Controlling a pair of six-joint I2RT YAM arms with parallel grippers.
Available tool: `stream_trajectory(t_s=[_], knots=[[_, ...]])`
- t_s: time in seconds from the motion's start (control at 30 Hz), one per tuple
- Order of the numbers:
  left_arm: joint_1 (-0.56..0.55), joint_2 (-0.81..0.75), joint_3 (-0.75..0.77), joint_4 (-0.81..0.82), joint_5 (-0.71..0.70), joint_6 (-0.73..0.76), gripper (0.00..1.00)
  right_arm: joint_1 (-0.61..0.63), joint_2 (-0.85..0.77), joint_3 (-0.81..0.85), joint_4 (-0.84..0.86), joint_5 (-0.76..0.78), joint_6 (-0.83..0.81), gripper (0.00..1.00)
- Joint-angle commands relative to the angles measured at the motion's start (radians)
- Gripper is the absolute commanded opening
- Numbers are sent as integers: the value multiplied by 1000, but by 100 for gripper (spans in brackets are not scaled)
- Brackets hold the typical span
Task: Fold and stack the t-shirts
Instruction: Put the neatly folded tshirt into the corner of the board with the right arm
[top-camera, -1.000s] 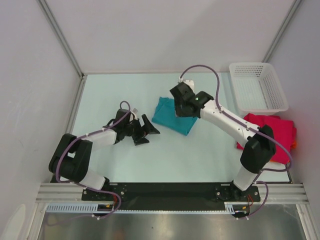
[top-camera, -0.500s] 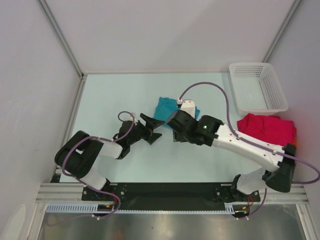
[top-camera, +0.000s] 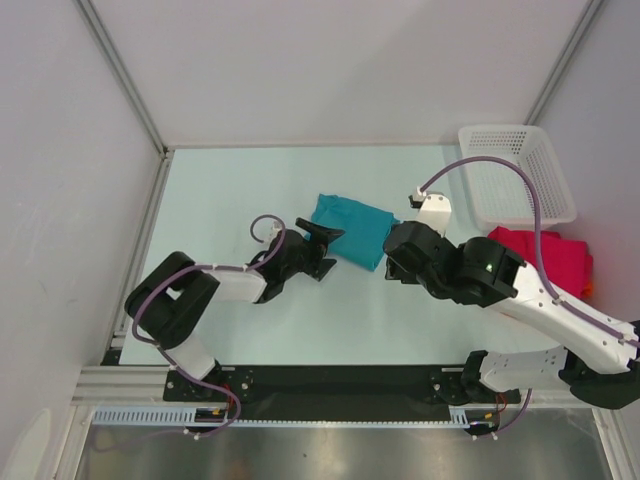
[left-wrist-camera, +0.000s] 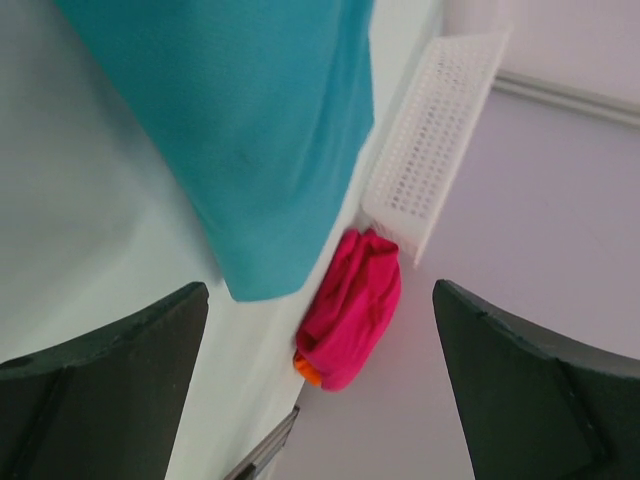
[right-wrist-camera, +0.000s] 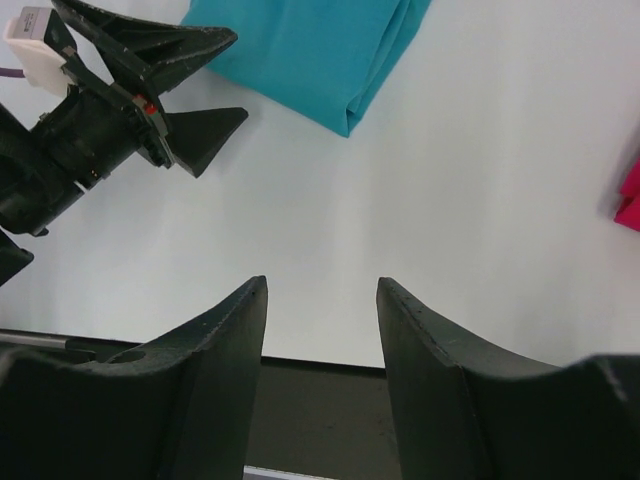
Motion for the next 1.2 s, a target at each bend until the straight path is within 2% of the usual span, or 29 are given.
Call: stream_trajectory(t_s=[0.0,0.27,0.47,0.77,0.83,0.87,0.97,1.03,1.1,1.17], knots=[[-6,39,96,-185,-60,-54,99,5,-4,42,-51,52,17,54],[-21,151,182,-199,-28,-160,99,-63,19,74,-21,31,-81,57],[-38,205,255,-324,-52,-199,100,-178,25,62,64,-69,-172,58],[-21,353,450,-377,-41,-199,99,-279,47,80,87,-144,-253,58],[-15,372,507,-403,-41,-171,97,-300,48,77,89,-152,-259,58],[-14,390,525,-401,-43,-156,93,-307,47,76,89,-158,-267,58],[2,420,597,-398,-28,-104,72,-320,47,68,89,-167,-274,58],[9,449,623,-340,-3,-71,31,-333,44,67,84,-173,-277,58],[9,479,637,-299,24,-70,0,-340,39,65,82,-175,-282,58],[9,504,688,-295,69,-47,0,-348,30,65,78,-176,-284,58]])
